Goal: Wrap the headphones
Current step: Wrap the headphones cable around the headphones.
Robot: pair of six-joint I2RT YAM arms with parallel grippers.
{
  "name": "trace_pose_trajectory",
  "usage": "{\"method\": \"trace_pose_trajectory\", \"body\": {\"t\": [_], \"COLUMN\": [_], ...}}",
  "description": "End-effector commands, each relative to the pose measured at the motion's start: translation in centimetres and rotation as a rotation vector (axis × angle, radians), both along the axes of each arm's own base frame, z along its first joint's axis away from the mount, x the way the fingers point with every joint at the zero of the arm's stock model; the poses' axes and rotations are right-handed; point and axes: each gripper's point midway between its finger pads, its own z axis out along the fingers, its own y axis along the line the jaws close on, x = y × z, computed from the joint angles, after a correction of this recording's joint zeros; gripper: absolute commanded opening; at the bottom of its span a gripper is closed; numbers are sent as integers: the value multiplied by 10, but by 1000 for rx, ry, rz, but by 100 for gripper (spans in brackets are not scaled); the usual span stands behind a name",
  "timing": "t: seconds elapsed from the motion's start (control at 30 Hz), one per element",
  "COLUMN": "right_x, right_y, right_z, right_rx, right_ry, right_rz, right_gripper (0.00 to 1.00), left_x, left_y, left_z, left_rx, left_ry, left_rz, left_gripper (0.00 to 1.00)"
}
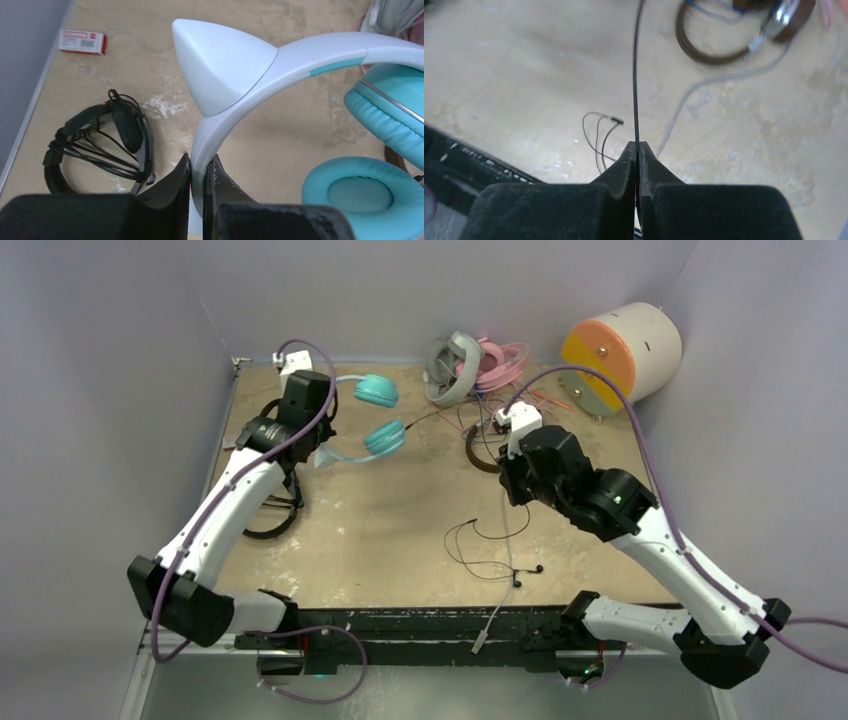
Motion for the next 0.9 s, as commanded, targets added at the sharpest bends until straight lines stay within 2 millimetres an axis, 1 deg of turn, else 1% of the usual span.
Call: {"method": "trace_pose_trajectory", "body": {"t": [0.0,0.07,0.13,0.17,0.2,0.23,0.27,0.3,0.33,0.43,0.53,0.77,0.87], "right_x": [29,42,59,66,75,80,84,85,86,84,80,92,105], "right_y": [0,-14,-36,-48,-59,-60,-55,-46,-36,-6,12,13,4], "right_z": [-40,-54,-61,-63,-64,-63,-62,-61,-60,-57,-58,-70,-80], "right_rx": [169,172,132,118,116,133,157,182,210,286,316,282,238], "right_ry": [72,85,68,65,63,66,70,78,81,100,117,94,56], "right_rz": [-133,-227,-362,-434,-485,-494,-476,-429,-381,-225,-119,-112,-164], "right_gripper": [0,0,2,20,49,61,72,77,80,84,87,88,88], "left_x": [-6,-10,-13,-14,-15,-16,-17,-17,-18,-19,-20,-23,-23], "left_y": [20,17,16,16,16,15,13,10,8,0,-7,-15,-17], "left_z": [59,67,69,69,67,66,64,63,61,58,57,60,61], "left_rx": [-75,-71,-59,-50,-43,-41,-43,-47,-54,-75,-90,-116,-122], "left_ry": [-235,-265,-269,-263,-251,-241,-230,-222,-214,-196,-183,-176,-172], "left_rz": [119,64,29,21,14,7,-4,-20,-34,-76,-107,-152,-165], "left_gripper": [0,0,0,0,0,0,0,0,0,0,0,0,0]}}
